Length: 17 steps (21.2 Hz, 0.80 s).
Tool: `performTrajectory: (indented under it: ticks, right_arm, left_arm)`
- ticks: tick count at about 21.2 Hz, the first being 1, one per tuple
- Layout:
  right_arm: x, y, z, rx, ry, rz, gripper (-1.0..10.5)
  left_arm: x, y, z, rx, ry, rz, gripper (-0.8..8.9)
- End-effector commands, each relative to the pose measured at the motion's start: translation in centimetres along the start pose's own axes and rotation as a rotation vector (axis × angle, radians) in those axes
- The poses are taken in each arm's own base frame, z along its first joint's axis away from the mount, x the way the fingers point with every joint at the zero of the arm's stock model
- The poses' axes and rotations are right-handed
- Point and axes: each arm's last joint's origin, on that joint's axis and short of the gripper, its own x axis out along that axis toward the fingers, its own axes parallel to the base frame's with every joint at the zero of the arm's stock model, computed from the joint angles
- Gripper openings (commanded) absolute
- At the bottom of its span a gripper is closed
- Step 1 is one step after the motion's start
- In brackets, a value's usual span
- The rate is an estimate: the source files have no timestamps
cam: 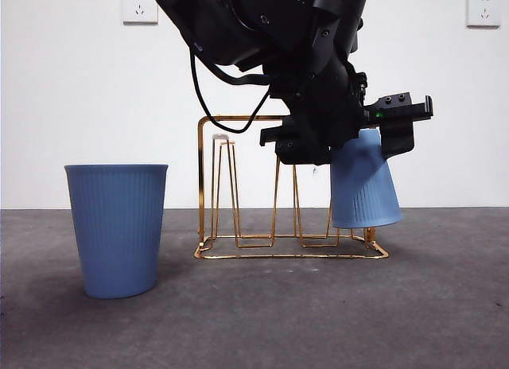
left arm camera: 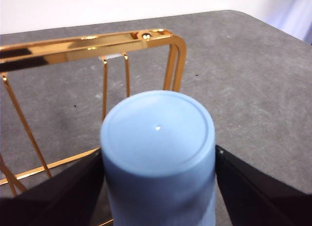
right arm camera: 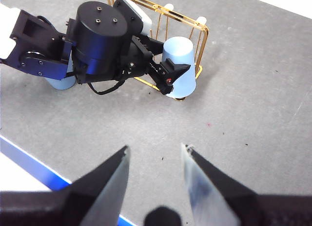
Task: Pick up cup 1,put cup 1 in the cup rack,pick up cup 2,put cup 2 in the cup rack
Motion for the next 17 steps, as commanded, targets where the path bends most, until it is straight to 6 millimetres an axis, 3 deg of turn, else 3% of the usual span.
performTrajectory:
  ticks: [1, 17]
  right_arm:
    - [0.13, 0.01, -0.15, -0.012, 0.009, -0.004, 1.9]
    - [0.13, 0.01, -0.15, -0.026, 0.009, -0.005, 1.9]
  left_arm:
    - [0.6, 0.47, -3.14, 0.005, 0.128, 0.01, 3.84]
    - [0.51, 0.47, -3.67, -0.015, 0.197, -0.031, 3.87]
